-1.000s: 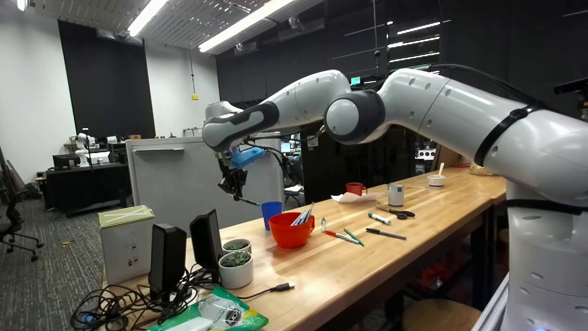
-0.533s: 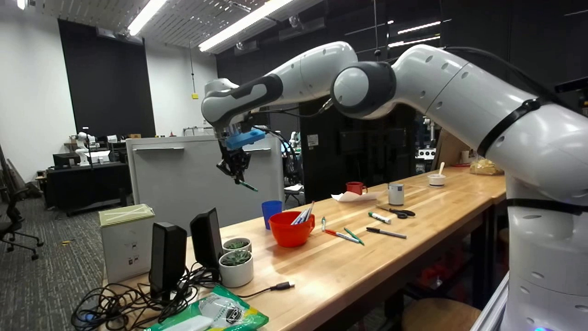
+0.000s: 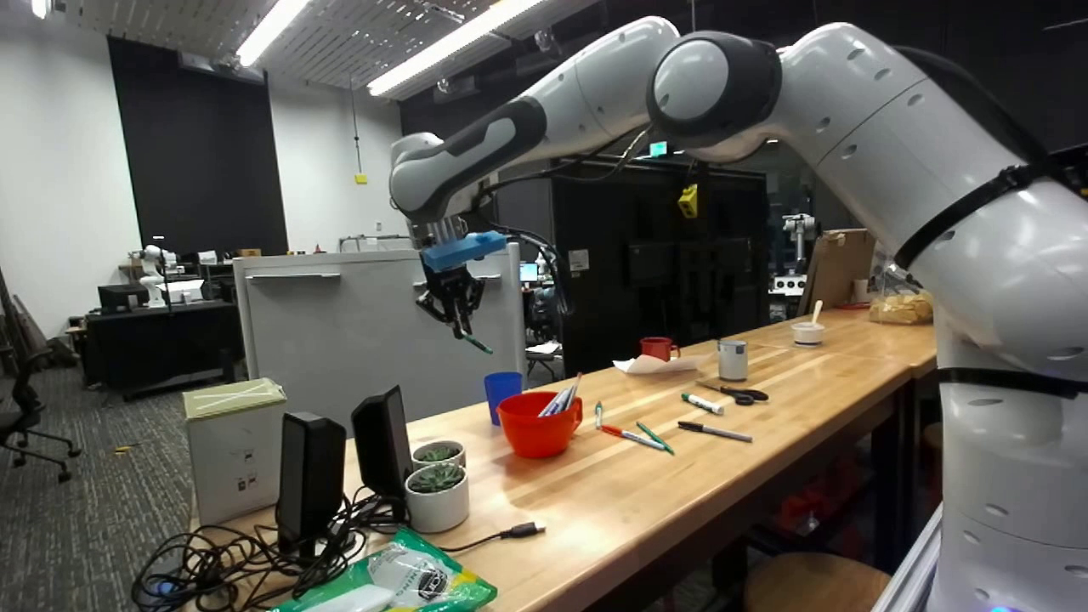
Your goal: Put one green pen in the orange bowl.
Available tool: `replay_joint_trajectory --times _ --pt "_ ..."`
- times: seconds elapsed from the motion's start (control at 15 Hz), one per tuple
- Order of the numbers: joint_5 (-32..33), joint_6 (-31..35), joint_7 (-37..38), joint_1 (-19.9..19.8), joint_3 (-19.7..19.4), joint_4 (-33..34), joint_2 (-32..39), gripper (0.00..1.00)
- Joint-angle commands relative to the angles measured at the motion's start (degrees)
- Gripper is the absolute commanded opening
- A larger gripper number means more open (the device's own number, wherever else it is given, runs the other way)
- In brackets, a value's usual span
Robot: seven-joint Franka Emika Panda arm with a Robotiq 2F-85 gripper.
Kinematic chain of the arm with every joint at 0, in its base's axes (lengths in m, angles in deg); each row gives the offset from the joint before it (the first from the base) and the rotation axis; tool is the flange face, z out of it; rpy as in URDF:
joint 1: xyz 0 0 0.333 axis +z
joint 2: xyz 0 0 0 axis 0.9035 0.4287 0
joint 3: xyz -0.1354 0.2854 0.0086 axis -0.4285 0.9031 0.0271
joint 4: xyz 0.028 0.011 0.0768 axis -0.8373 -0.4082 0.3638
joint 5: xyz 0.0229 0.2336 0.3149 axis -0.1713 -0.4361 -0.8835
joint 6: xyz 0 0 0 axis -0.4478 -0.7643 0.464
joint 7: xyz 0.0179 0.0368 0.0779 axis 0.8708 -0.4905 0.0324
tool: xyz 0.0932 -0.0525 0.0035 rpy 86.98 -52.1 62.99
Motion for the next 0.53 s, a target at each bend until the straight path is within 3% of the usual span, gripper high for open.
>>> replay_joint_trajectory --times 0.0,0.47 --pt "1.60 6.62 2.94 0.05 -0.47 -14.05 -7.54 0.04" --pt "4.66 23.50 3.63 -2.67 0.05 -33.76 -14.29 0.04"
